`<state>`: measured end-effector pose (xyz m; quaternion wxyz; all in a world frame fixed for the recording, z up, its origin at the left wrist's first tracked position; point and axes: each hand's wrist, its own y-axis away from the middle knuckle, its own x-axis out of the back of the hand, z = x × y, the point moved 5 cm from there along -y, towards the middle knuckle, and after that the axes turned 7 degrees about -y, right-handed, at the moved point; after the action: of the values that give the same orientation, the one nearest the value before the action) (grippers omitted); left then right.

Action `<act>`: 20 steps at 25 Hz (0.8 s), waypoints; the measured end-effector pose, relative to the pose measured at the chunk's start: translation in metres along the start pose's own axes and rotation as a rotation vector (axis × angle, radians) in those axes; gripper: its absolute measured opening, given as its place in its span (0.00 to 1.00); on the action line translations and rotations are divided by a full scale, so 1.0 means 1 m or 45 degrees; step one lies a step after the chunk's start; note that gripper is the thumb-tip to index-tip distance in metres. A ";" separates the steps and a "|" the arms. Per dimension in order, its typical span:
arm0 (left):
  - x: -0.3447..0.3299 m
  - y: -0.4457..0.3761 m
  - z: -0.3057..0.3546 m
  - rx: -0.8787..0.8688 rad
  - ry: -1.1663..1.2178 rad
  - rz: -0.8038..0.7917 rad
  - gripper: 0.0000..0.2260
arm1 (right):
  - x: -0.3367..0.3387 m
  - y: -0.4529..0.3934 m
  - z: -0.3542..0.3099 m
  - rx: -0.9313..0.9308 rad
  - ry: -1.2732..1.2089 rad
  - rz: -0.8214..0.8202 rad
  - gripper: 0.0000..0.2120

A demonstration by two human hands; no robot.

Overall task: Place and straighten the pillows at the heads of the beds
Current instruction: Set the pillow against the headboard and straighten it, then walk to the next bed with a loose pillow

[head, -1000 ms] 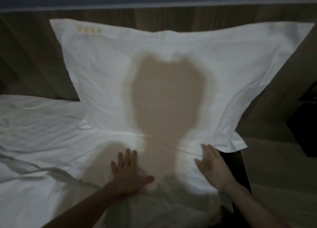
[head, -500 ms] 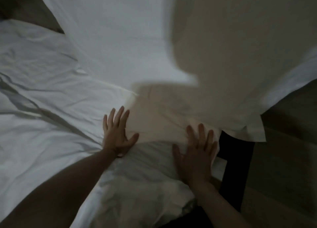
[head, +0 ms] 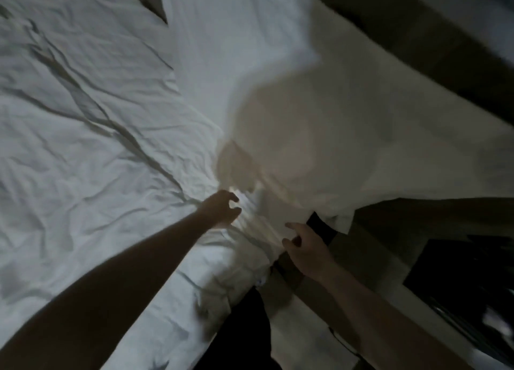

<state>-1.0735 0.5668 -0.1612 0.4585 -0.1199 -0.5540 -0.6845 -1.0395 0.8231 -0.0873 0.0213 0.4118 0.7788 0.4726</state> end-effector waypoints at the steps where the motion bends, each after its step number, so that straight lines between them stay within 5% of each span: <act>1: -0.002 0.041 0.010 -0.044 0.103 0.037 0.17 | 0.005 0.026 -0.011 0.025 -0.037 0.004 0.24; 4: 0.006 0.166 0.020 -0.074 0.427 0.281 0.12 | 0.018 0.094 -0.036 0.054 -0.131 -0.028 0.18; 8: 0.005 0.298 0.014 0.062 0.743 0.356 0.10 | 0.012 0.166 -0.056 0.180 -0.144 -0.179 0.13; 20: -0.086 0.641 0.062 0.338 1.047 1.023 0.12 | -0.057 0.367 -0.038 0.732 0.015 -0.630 0.13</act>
<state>-0.5595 0.6852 0.2189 0.8701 0.0134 -0.3229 -0.3722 -0.7906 0.8365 0.1900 0.0139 0.1977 0.9557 0.2177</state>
